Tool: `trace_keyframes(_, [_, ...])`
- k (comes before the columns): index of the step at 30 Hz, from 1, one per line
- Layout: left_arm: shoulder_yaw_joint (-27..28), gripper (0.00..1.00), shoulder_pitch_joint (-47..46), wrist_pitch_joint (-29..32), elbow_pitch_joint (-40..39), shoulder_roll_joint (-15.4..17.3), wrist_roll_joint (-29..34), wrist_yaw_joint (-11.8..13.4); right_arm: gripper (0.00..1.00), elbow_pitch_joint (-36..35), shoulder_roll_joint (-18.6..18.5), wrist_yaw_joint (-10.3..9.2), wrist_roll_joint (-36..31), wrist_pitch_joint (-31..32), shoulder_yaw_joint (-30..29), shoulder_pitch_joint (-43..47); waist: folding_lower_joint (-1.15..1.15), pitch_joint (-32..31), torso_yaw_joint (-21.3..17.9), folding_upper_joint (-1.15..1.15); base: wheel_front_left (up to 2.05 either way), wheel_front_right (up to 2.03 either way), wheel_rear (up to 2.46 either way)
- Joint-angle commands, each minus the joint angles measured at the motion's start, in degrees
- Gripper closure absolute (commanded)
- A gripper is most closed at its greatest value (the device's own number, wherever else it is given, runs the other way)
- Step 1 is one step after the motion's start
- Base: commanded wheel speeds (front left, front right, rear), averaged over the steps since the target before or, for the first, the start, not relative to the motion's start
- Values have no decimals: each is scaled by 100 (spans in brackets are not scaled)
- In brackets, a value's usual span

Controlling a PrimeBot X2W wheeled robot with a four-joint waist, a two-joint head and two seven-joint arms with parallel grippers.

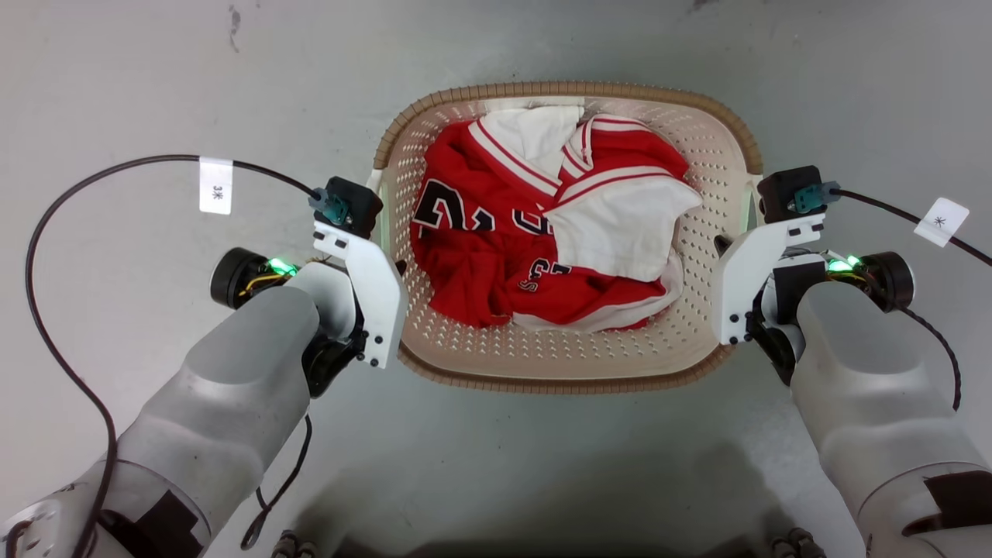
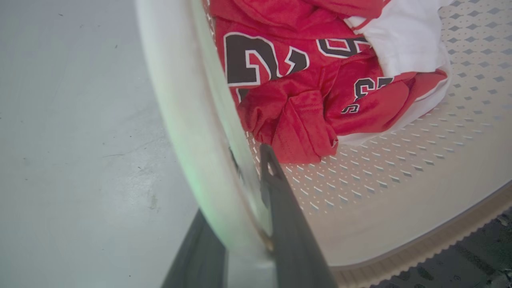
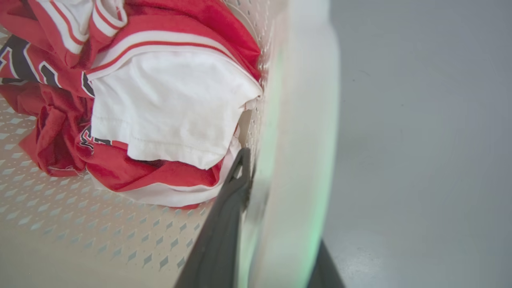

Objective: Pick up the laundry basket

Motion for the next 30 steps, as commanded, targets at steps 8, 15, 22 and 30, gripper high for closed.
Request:
trace_keyframes(8, [-438, 100, 198, 387, -317, 152, -694, -58, 100, 125, -37, -7, 31, 682, 124, 105, 0, -710, -60, 0, 0, 0, 0])
trace_keyframes(15, [-756, 100, 396, 925, -729, 438, -1231, -59, 100, 162, -41, -8, 451, 1503, 642, 253, 0, -1491, -117, 0, 0, 0, 0])
trace_keyframes(22, [-967, 100, 490, 1644, -1340, 823, -1751, -64, 100, 124, -42, -8, 1014, 2342, 1360, 342, 0, -2418, -186, 0, 0, 0, 0])
trace_keyframes(30, [-1097, 100, 627, 2501, -2067, 1289, -2066, -77, 100, -78, -48, -8, 1667, 3244, 1921, 432, 0, -3250, -268, 0, 0, 0, 0])
